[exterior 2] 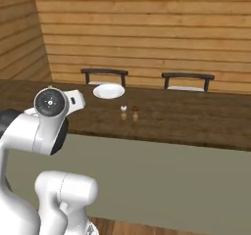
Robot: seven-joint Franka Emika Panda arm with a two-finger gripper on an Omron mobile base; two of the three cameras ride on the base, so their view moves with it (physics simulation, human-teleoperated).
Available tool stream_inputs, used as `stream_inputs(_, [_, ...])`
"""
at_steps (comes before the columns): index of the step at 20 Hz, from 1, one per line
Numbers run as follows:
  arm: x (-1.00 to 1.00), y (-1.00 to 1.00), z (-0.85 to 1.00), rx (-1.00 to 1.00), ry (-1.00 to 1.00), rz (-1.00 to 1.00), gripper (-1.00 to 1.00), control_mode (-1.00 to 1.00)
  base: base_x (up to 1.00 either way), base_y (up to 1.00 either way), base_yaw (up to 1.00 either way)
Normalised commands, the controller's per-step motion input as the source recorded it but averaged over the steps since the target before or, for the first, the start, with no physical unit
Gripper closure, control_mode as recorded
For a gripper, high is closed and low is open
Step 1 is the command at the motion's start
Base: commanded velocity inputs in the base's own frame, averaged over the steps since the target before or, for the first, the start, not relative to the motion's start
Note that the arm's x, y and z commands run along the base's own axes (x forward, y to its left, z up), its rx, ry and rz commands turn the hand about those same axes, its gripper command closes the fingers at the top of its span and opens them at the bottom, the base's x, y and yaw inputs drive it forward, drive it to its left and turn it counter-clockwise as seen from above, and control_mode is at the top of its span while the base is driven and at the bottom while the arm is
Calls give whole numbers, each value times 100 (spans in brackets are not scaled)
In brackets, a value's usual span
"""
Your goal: Start the toaster. Once the lever pops up, take the bread to the plate on the dining counter.
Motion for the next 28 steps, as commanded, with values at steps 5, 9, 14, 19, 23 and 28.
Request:
stream_inputs(5, [0, 0, 0, 0, 0, 0, 100, 100, 36, 1, 17])
stream_inputs(9, [0, 0, 0, 0, 0, 0, 100, 100, 42, 0, 9])
stream_inputs(14, [0, 0, 0, 0, 0, 0, 100, 100, 50, 0, 0])
stream_inputs(19, [0, 0, 0, 0, 0, 0, 100, 100, 38, 0, 0])
stream_inputs(23, [0, 0, 0, 0, 0, 0, 100, 100, 33, 0, 0])
stream_inputs(28, [0, 0, 0, 0, 0, 0, 100, 100, 47, 0, 0])
